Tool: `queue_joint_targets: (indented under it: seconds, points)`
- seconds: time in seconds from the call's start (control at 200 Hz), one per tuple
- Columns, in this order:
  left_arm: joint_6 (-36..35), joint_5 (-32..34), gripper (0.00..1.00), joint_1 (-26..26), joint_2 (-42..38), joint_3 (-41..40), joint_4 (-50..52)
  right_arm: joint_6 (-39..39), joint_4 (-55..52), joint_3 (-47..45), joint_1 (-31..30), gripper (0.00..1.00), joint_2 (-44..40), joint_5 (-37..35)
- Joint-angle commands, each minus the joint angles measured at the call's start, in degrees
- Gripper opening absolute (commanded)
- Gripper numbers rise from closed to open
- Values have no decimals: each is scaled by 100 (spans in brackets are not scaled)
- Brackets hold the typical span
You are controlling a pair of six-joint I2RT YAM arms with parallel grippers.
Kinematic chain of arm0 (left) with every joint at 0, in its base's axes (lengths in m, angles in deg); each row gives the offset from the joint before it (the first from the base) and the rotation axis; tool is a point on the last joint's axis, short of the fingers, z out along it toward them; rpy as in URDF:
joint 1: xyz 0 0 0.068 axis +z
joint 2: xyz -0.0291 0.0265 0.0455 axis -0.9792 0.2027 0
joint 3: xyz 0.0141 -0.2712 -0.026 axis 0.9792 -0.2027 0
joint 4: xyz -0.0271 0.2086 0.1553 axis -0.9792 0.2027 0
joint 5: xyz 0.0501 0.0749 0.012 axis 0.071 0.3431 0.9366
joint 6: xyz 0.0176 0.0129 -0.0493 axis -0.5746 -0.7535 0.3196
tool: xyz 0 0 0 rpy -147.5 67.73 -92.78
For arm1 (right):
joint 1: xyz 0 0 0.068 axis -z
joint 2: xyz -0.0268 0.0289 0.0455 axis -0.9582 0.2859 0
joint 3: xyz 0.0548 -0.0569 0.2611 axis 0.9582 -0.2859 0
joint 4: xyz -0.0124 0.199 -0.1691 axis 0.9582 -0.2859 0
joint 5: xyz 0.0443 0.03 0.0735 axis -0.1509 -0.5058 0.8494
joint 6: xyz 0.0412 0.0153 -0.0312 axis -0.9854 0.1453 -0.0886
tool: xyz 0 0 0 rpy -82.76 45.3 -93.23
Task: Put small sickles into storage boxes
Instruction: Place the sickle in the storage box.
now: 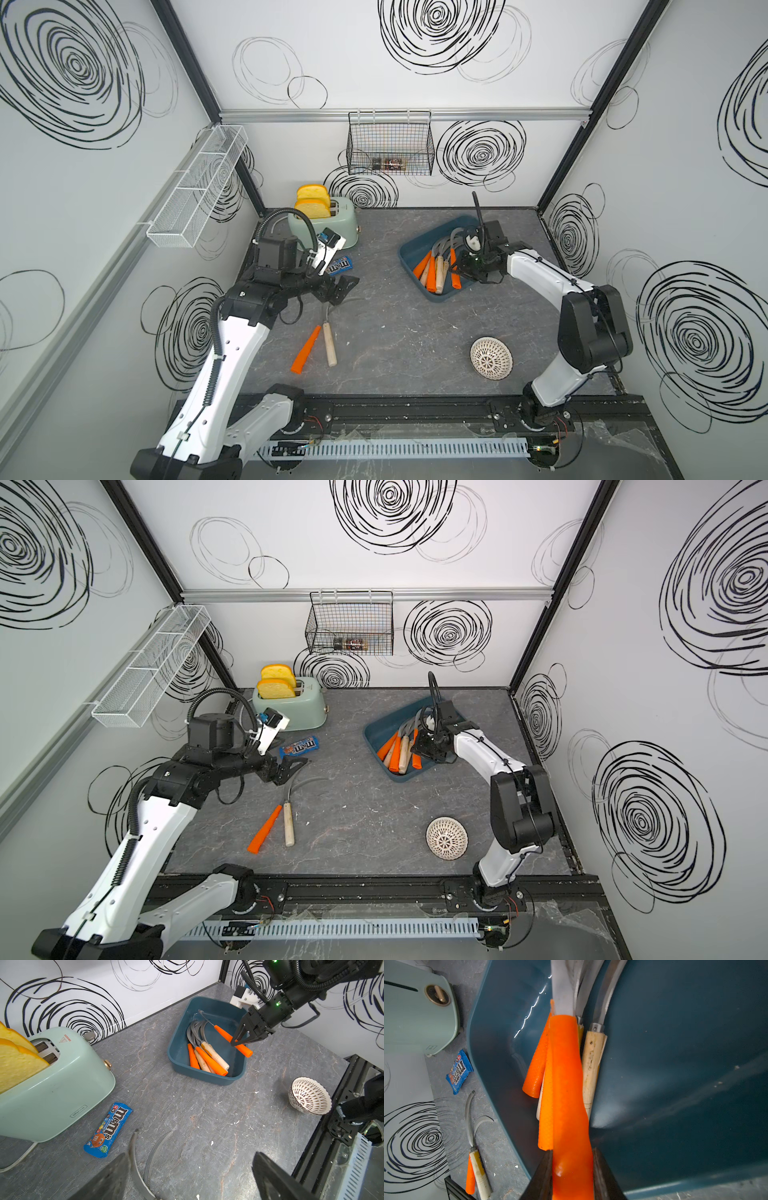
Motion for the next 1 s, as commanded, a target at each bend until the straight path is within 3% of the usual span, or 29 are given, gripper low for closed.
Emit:
queue_joint_targets:
  seconds: [0.0,0.996]
  points:
    - [-5,26,96,-28,-88,-59,-235,-157,191,-72,23,0,94,-31]
    - [-1,96,96,-24,-151,-60,-289,-679,552,250,-107,2,748,84]
